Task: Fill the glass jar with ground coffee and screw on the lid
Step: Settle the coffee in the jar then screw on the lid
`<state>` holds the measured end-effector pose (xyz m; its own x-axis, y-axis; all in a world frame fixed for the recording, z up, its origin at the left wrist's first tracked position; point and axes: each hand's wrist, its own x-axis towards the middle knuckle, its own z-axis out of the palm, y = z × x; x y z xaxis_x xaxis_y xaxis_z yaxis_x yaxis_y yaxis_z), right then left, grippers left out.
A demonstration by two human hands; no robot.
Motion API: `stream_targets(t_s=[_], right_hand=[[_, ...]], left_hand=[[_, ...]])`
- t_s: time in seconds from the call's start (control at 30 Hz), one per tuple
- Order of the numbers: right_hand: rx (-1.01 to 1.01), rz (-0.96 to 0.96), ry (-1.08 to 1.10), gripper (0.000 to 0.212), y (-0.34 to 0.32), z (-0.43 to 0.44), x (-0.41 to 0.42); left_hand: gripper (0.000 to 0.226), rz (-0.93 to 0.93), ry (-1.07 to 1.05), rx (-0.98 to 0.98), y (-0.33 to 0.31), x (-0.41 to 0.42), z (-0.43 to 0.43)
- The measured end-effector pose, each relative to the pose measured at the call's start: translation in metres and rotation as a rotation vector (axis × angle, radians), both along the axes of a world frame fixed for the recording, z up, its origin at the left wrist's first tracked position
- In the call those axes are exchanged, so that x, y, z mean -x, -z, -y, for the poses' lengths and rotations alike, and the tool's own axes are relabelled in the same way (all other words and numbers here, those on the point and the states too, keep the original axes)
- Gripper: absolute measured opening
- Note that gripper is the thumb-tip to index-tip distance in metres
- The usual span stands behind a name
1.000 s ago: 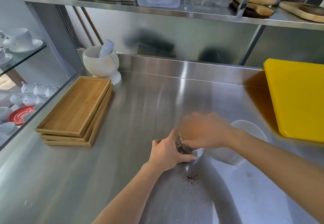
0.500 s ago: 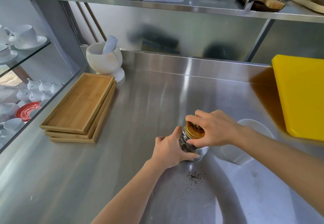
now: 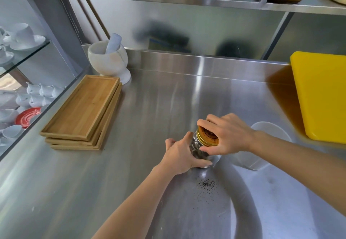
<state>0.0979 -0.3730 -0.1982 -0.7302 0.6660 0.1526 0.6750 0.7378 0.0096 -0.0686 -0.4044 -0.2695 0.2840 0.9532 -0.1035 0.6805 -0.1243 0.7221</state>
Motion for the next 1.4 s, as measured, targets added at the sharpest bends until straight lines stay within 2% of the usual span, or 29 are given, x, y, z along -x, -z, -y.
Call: stream_targets(t_s=[0.17,0.27,0.33,0.43,0.53,0.6,0.67,0.77,0.87,0.97,1.03,1.13,1.2,1.23,1.3,1.37,1.4], right_hand=[[0.025,0.046,-0.136,0.065,-0.002,-0.010,-0.004],[0.046,0.082,-0.144,0.065,-0.003,-0.014,-0.005],[0.042,0.039,-0.030,0.071,-0.005,-0.007,-0.003],[0.096,0.036,0.337,0.088,-0.004,0.014,0.013],[0.093,0.011,0.550,0.073,-0.002,0.025,0.029],[0.029,0.015,0.558,0.065,0.000,0.025,0.029],[-0.010,-0.006,0.520,0.065,0.002,0.022,0.025],[-0.098,-0.081,0.273,0.064,0.006,0.012,0.012],[-0.051,0.033,-0.027,0.058,0.000,-0.002,-0.002],[0.019,0.082,-0.134,0.058,-0.006,-0.011,-0.005],[-0.026,0.052,-0.036,0.059,-0.002,-0.007,-0.001],[-0.157,0.001,0.333,0.067,0.002,0.014,0.021],[-0.004,0.092,0.624,0.078,-0.001,0.021,0.037],[0.091,0.144,0.690,0.085,-0.005,0.020,0.039],[0.361,0.125,0.658,0.094,-0.017,0.011,0.030],[0.687,0.144,0.513,0.096,-0.036,0.001,0.012],[0.753,0.183,0.411,0.097,-0.044,-0.002,0.005]], left_hand=[[0.068,0.003,0.051,0.034,-0.004,0.002,-0.004],[0.070,-0.012,0.053,0.042,-0.006,0.002,-0.004],[0.074,-0.013,0.037,0.041,-0.004,0.002,-0.004],[0.076,-0.016,0.016,0.042,-0.003,-0.001,-0.003],[0.062,-0.019,-0.008,0.019,-0.003,-0.002,-0.002],[0.069,0.005,-0.012,0.024,-0.003,-0.003,-0.002],[0.080,0.021,-0.013,0.029,-0.001,-0.003,-0.002],[0.081,-0.007,0.017,0.059,-0.001,-0.002,-0.005],[0.076,-0.021,0.074,0.069,-0.005,-0.002,-0.008],[0.074,-0.018,0.078,0.059,-0.006,-0.002,-0.009],[0.077,-0.024,0.060,0.045,-0.005,-0.003,-0.008],[0.076,0.005,-0.027,0.010,0.005,-0.009,-0.006],[0.066,0.011,-0.084,-0.021,0.008,-0.014,-0.004],[0.064,0.007,-0.084,-0.018,0.007,-0.016,-0.004],[0.074,0.018,-0.057,0.021,0.002,-0.015,-0.002],[0.082,0.016,-0.047,0.058,-0.004,-0.012,-0.002],[0.080,-0.004,-0.047,0.050,-0.007,-0.011,-0.001]])
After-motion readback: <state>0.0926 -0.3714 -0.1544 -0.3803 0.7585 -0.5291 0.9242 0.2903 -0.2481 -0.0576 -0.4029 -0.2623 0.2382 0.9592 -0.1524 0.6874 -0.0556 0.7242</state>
